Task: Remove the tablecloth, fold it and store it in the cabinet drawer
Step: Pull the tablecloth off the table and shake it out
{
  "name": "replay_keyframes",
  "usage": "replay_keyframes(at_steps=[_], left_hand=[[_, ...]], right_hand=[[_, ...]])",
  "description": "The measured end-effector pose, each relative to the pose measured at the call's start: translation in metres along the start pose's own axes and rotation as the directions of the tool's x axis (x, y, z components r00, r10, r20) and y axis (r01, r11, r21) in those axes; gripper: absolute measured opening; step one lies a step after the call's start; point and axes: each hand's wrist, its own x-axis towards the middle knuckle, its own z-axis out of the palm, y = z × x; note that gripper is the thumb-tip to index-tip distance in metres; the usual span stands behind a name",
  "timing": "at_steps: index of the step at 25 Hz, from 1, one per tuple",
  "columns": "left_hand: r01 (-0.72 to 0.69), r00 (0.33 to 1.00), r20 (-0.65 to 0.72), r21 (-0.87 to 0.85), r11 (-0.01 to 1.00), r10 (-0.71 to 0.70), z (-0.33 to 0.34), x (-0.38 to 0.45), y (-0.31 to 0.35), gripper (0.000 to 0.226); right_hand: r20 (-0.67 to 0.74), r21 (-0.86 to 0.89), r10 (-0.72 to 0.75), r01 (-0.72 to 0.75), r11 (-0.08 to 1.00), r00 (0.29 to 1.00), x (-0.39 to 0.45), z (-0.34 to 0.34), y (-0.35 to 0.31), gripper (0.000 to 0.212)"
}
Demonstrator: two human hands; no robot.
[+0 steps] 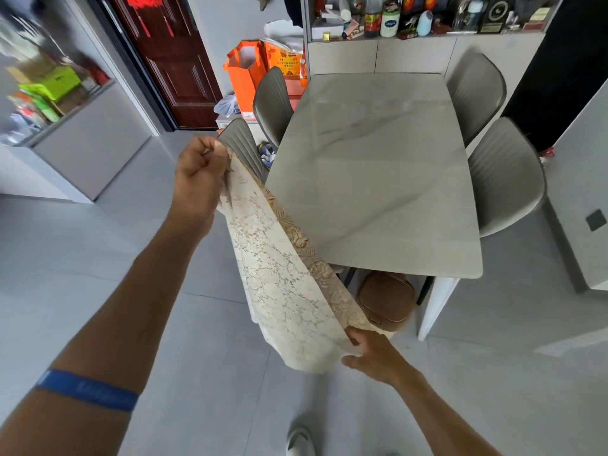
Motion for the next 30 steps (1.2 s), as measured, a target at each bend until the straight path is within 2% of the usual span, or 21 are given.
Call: replay_keyframes(at_steps=[2, 4, 7, 9, 11, 13, 15, 18, 20, 22, 24, 26, 30], left_hand=[[-0.026, 1.0, -0.013, 0.005, 1.0, 0.026, -0.002, 0.003, 0.013, 0.022], [-0.048, 0.998, -0.038, -0.033, 0.998, 0.047, -0.007, 0.009, 0.029, 0.021], [-0.1, 0.991, -0.1, -0.107, 0.989, 0.09, -0.026, 0.023, 0.062, 0.021], [-0.152, 0.983, -0.122, -0.111, 0.982, 0.138, -0.039, 0.03, 0.083, 0.02], [-0.215, 0.972, -0.116, -0.098, 0.972, 0.203, -0.049, 0.033, 0.101, 0.019], [-0.259, 0.965, -0.076, -0.111, 0.96, 0.251, -0.052, 0.032, 0.112, 0.02], [-0.266, 0.964, -0.042, -0.125, 0.956, 0.262, -0.056, 0.026, 0.117, 0.02], [-0.247, 0.969, -0.067, -0.13, 0.96, 0.24, -0.071, 0.023, 0.119, 0.019], [-0.24, 0.969, -0.088, -0.14, 0.961, 0.229, -0.08, 0.025, 0.117, 0.02], [-0.223, 0.971, -0.119, -0.143, 0.964, 0.207, -0.087, 0.029, 0.116, 0.022], [-0.216, 0.971, -0.139, -0.137, 0.967, 0.197, -0.092, 0.035, 0.117, 0.024], [-0.223, 0.97, -0.128, -0.117, 0.968, 0.208, -0.098, 0.043, 0.117, 0.025], [-0.201, 0.967, -0.185, -0.12, 0.972, 0.177, -0.116, 0.056, 0.102, 0.022]], right_hand=[[-0.053, 0.007, 0.008, -0.008, 1.0, 0.999, 0.007, 0.016, -0.007, 0.057], [-0.057, 0.042, 0.056, -0.053, 0.998, 0.997, 0.014, 0.029, -0.009, 0.065], [0.073, 0.087, 0.132, -0.139, 0.986, 0.989, 0.013, 0.048, -0.008, 0.078], [0.1, 0.111, 0.114, -0.125, 0.986, 0.988, 0.015, 0.058, -0.015, 0.086], [0.02, 0.154, 0.057, -0.059, 0.986, 0.998, 0.02, 0.066, -0.03, 0.081], [-0.1, 0.14, 0.009, 0.005, 0.99, 0.995, 0.027, 0.07, -0.044, 0.067], [-0.161, 0.089, 0.018, -0.003, 0.996, 0.987, 0.035, 0.072, -0.056, 0.05], [-0.105, 0.092, 0.075, -0.065, 0.994, 0.992, 0.045, 0.073, -0.071, 0.029], [-0.024, 0.122, 0.116, -0.112, 0.986, 0.993, 0.05, 0.072, -0.073, 0.025], [0.077, 0.114, 0.135, -0.144, 0.983, 0.988, 0.051, 0.074, -0.068, 0.035], [0.192, 0.093, 0.132, -0.152, 0.984, 0.972, 0.049, 0.079, -0.068, 0.06], [0.192, 0.046, 0.125, -0.136, 0.99, 0.973, 0.048, 0.083, -0.069, 0.079], [0.147, -0.202, 0.157, -0.126, 0.971, 0.977, 0.042, 0.081, -0.058, 0.075]])
